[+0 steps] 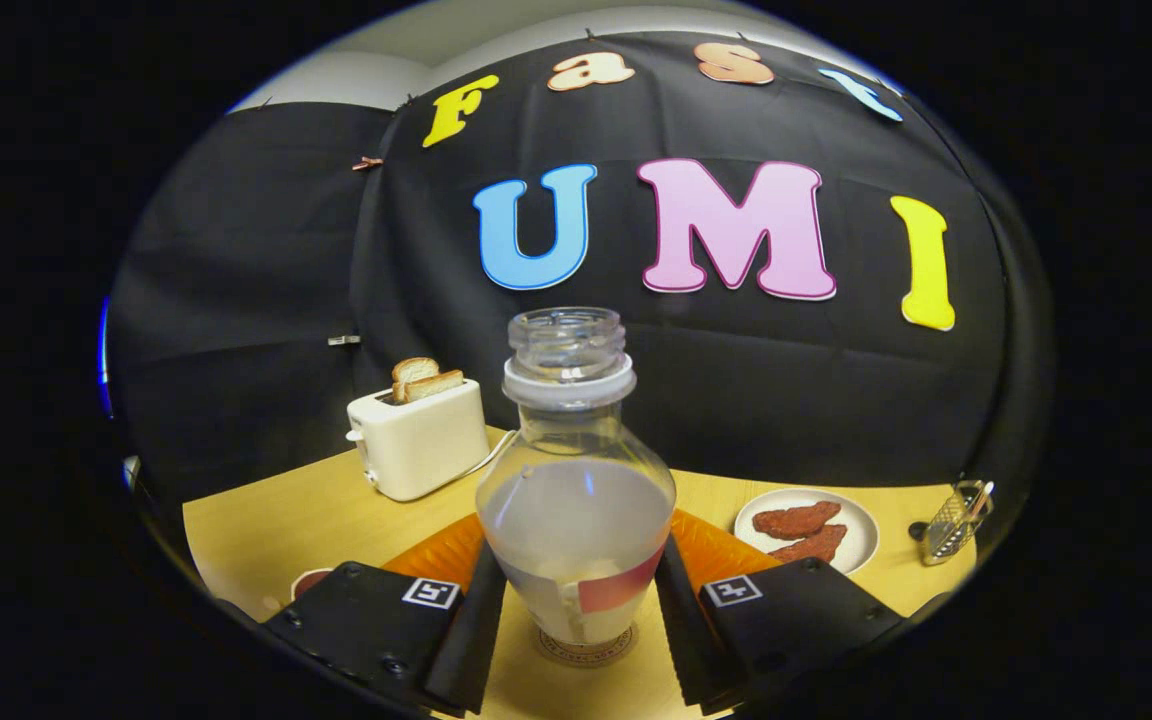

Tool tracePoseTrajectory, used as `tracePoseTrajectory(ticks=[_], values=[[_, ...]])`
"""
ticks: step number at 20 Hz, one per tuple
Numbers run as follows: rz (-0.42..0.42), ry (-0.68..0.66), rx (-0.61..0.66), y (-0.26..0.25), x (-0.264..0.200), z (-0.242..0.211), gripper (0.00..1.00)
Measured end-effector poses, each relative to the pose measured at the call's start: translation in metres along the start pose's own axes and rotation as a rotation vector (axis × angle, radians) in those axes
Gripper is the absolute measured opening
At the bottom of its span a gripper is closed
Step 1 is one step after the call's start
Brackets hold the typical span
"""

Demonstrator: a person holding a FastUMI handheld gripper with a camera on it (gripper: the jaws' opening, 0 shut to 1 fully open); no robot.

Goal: Take the bottle from table, then pour the juice into the cup, finally place the bottle on the coaster

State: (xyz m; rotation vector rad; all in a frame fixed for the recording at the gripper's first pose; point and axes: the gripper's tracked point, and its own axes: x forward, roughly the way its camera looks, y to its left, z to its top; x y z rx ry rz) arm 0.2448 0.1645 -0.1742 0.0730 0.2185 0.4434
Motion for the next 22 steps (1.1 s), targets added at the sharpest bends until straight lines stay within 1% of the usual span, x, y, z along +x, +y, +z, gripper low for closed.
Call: tracePoseTrajectory(ticks=[2,4,7,12,16,20,22], values=[[0.005,-0.021,0.051,0.0,0.008,-0.012,0.73],[0.006,-0.032,0.062,0.001,0.014,-0.023,0.73],[0.008,-0.007,0.023,0.006,0.023,-0.046,0.73],[0.001,0.021,-0.014,0.006,0.027,-0.066,0.73],[-0.027,0.046,-0.013,-0.003,0.027,-0.079,0.73],[-0.038,0.039,0.009,-0.004,0.028,-0.076,0.74],[-0.045,0.043,0.006,-0.006,0.028,-0.078,0.77]])
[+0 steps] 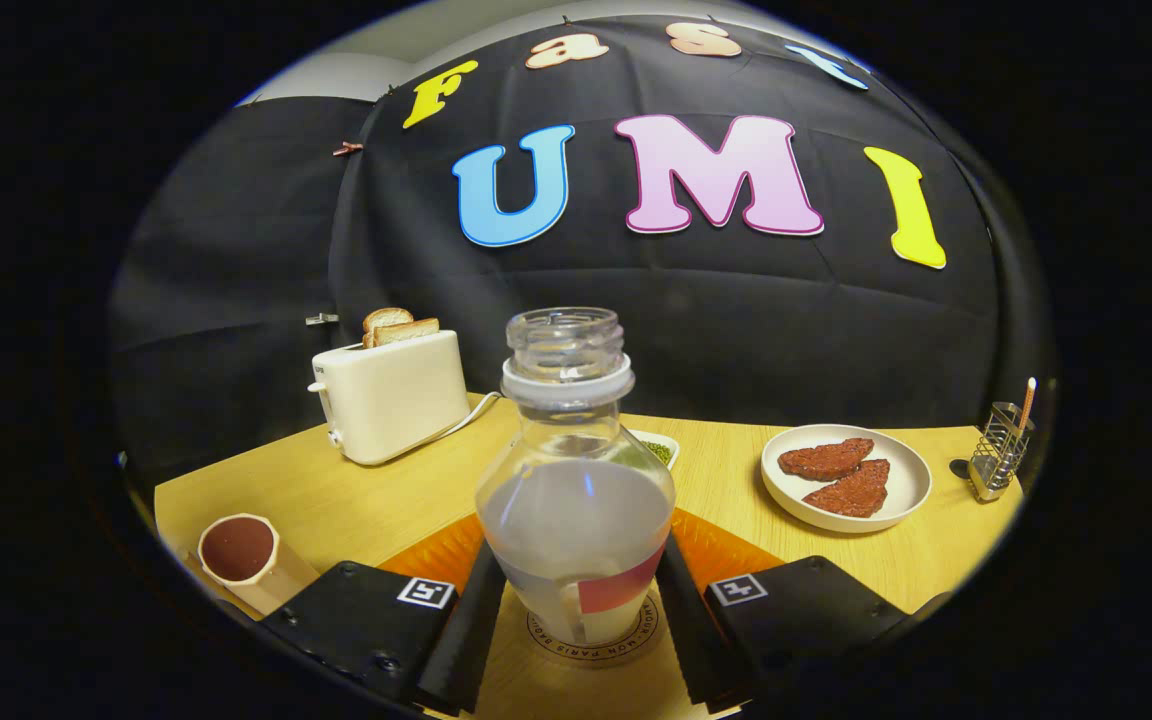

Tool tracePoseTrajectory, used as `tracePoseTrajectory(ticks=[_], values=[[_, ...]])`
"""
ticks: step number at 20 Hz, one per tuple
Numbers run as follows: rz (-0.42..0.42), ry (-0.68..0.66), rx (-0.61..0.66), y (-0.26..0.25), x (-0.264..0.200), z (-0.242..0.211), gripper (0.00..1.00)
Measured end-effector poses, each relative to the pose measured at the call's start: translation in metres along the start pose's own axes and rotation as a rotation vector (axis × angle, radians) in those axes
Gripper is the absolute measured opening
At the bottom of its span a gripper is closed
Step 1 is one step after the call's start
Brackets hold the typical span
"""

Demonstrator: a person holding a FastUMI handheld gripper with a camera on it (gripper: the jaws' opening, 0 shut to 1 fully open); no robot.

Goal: Take the bottle from table, then pour the juice into the cup, finally place the bottle on the coaster

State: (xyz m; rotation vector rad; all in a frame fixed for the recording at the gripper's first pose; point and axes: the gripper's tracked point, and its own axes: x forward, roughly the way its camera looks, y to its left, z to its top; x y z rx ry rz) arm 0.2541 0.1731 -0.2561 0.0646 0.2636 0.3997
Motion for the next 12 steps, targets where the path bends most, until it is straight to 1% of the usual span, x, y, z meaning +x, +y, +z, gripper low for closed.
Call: tracePoseTrajectory(ticks=[2,4,5,7,12], values=[[-0.014,0.006,-0.003,-0.003,0.0,-0.001,0.78],[-0.001,0.011,0.01,0.0,-0.003,-0.001,0.79],[0.0,0.017,0.014,0.0,-0.005,-0.001,0.87],[-0.008,0.025,0.01,-0.001,-0.009,-0.001,1.0],[0.009,0.044,0.018,0.007,-0.028,0.008,0.99]])
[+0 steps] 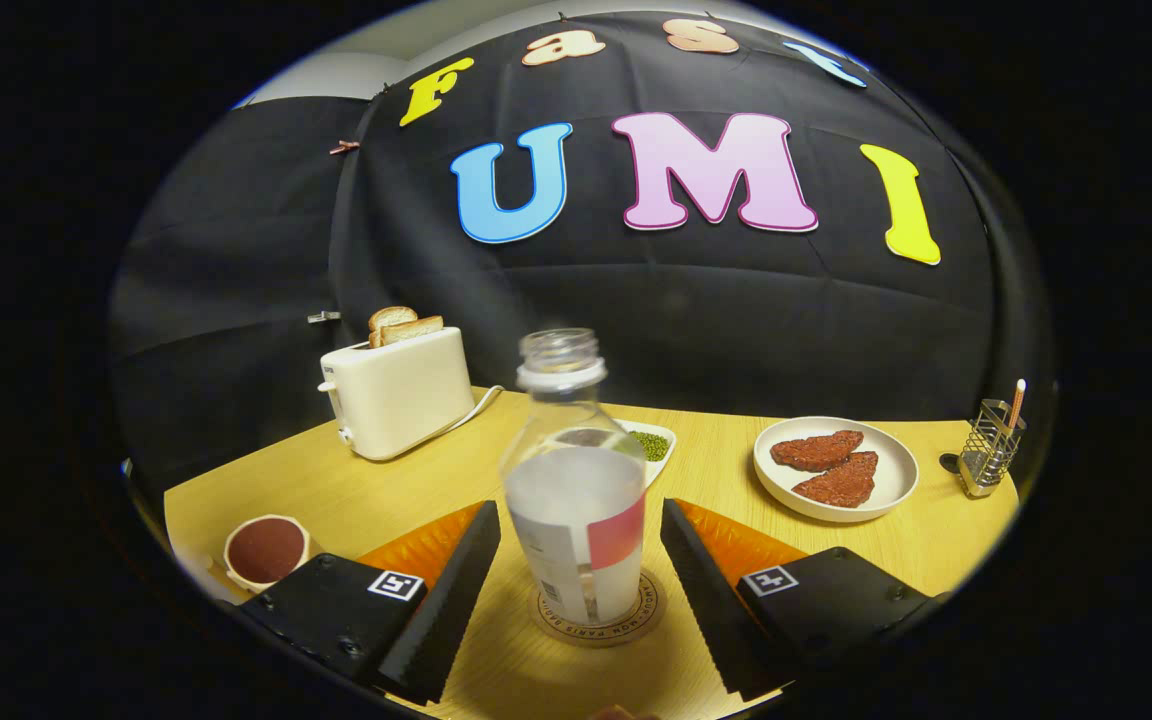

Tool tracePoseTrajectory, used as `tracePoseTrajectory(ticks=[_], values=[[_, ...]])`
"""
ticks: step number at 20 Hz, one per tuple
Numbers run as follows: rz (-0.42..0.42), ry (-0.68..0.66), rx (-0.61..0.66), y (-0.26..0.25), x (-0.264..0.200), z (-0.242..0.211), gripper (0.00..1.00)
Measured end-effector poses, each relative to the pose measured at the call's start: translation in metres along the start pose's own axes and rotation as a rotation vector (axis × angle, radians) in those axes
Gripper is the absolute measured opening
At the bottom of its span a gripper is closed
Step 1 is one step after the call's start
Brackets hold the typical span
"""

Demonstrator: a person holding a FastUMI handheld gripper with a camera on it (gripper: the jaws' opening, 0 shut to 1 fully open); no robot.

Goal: Take the bottle from table, then pour the juice into the cup, finally place the bottle on the coaster

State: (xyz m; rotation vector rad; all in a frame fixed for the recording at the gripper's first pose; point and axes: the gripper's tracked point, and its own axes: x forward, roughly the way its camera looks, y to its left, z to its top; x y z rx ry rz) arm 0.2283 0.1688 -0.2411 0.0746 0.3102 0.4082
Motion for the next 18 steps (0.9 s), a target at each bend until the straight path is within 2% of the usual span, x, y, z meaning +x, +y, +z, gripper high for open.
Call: tracePoseTrajectory(ticks=[2,8,18], values=[[0.027,0.013,0.009,0.015,-0.015,0.0,0.99],[-0.01,0.067,-0.006,0.001,-0.06,0.004,0.99],[-0.093,-0.031,0.005,-0.041,-0.198,0.1,0.99]])
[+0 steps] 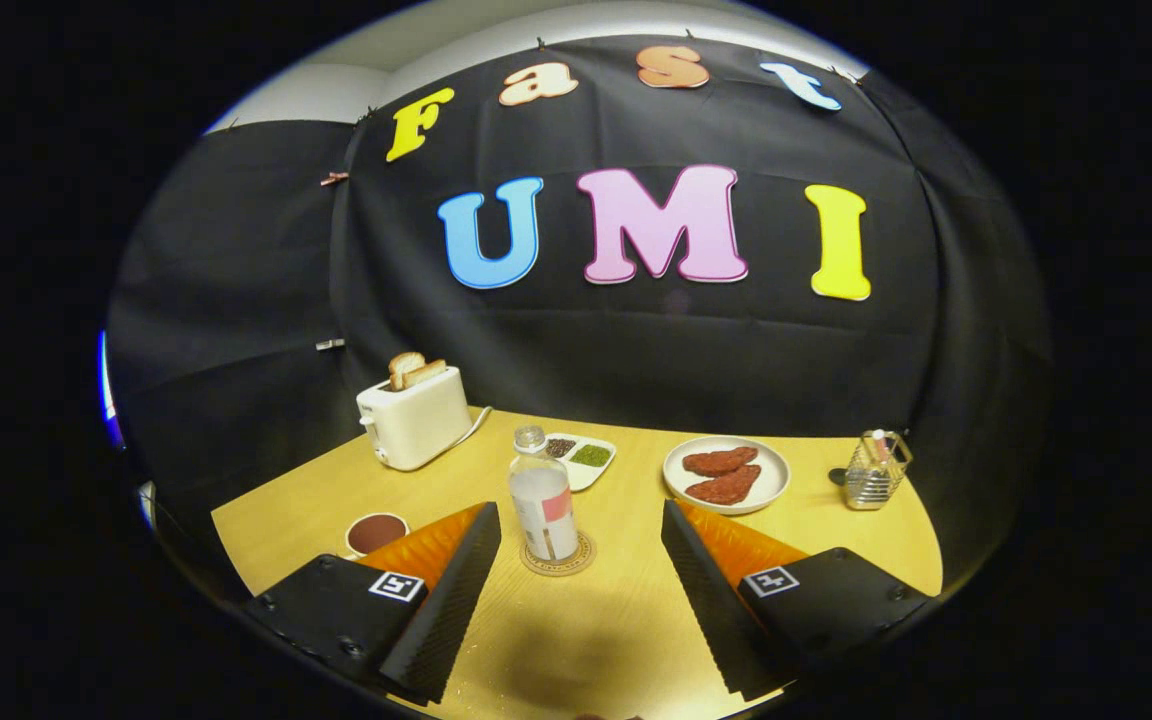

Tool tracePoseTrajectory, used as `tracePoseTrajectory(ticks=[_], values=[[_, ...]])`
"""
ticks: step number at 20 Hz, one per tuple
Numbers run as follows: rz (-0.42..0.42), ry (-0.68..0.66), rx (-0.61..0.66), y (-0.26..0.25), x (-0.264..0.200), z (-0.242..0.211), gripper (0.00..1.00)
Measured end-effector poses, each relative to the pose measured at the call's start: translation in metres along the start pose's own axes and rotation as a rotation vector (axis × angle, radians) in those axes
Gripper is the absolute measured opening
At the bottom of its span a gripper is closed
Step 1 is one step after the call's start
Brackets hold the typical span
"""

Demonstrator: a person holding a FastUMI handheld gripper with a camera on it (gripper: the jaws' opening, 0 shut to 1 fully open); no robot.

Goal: Take the bottle from table, then pour the juice into the cup, finally place the bottle on the coaster

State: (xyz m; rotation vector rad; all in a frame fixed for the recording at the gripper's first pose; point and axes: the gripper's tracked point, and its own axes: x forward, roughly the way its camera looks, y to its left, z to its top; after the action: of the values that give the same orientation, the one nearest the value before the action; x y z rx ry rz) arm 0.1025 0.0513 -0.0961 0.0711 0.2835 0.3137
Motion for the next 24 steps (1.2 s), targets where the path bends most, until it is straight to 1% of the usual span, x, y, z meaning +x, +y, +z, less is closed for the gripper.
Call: tracePoseTrajectory(ticks=[3,5,8,12,15,17,20,24], values=[[-0.034,-0.025,0.018,-0.017,-0.038,0.024,0.99],[-0.091,-0.07,0.022,-0.031,-0.06,0.045,0.99],[-0.201,-0.138,0.004,-0.05,-0.095,0.071,0.99],[-0.323,-0.166,0.004,-0.059,-0.142,0.083,0.99],[-0.387,-0.186,-0.014,-0.06,-0.167,0.086,0.99],[-0.411,-0.198,-0.032,-0.057,-0.176,0.089,0.99],[-0.422,-0.203,-0.056,-0.049,-0.181,0.092,0.99],[-0.396,-0.197,-0.075,-0.028,-0.178,0.094,0.99]])
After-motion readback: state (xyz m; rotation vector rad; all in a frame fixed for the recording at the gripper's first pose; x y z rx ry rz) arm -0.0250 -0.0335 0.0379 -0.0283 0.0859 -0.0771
